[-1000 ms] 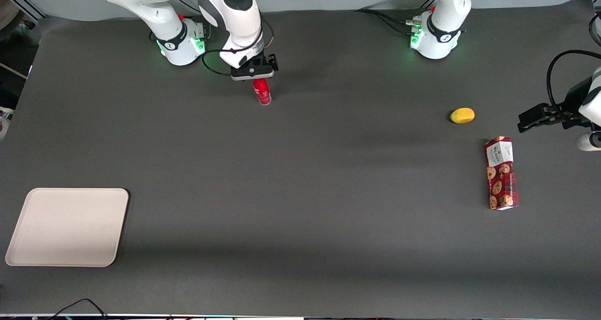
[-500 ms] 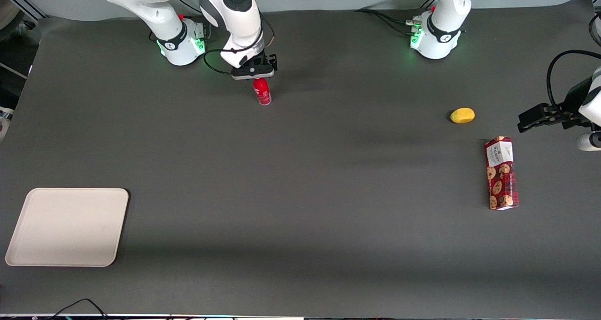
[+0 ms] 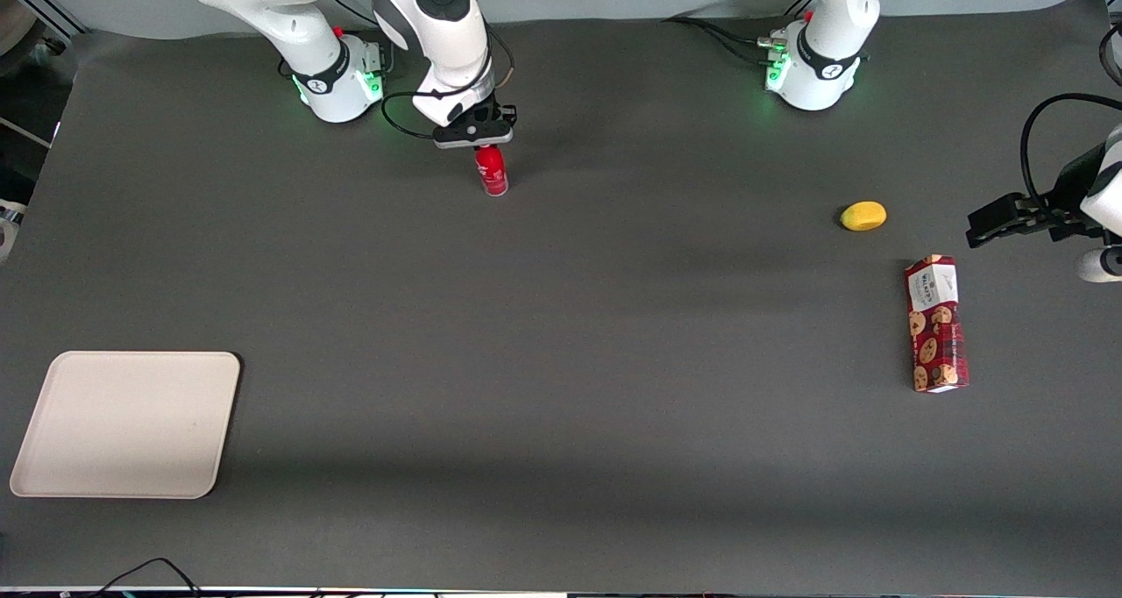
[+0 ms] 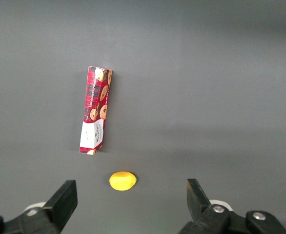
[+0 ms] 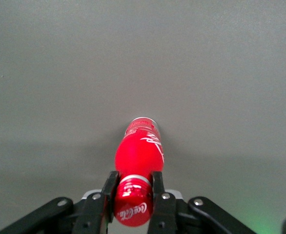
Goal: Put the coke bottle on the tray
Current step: 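Lower the right gripper over the bottle cap and close on it, then lift the bottle and carry it toward the white tray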
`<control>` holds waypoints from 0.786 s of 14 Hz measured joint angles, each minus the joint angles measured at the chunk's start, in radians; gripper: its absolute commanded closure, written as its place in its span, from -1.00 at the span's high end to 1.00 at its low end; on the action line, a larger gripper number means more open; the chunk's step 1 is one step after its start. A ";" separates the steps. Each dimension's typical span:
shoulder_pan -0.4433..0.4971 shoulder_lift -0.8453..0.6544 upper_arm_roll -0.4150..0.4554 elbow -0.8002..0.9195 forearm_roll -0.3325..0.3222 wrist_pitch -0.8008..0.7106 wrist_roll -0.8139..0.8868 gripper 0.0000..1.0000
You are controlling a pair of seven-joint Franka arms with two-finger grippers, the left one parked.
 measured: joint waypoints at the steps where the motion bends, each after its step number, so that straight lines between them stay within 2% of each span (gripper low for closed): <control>1: -0.002 0.000 -0.001 0.000 0.000 0.001 0.000 -1.00; 5: -0.004 -0.015 -0.053 0.046 0.001 -0.060 -0.001 -1.00; 8: -0.004 -0.051 -0.172 0.176 0.001 -0.226 -0.075 -1.00; 11: -0.006 -0.092 -0.354 0.271 0.000 -0.352 -0.274 -1.00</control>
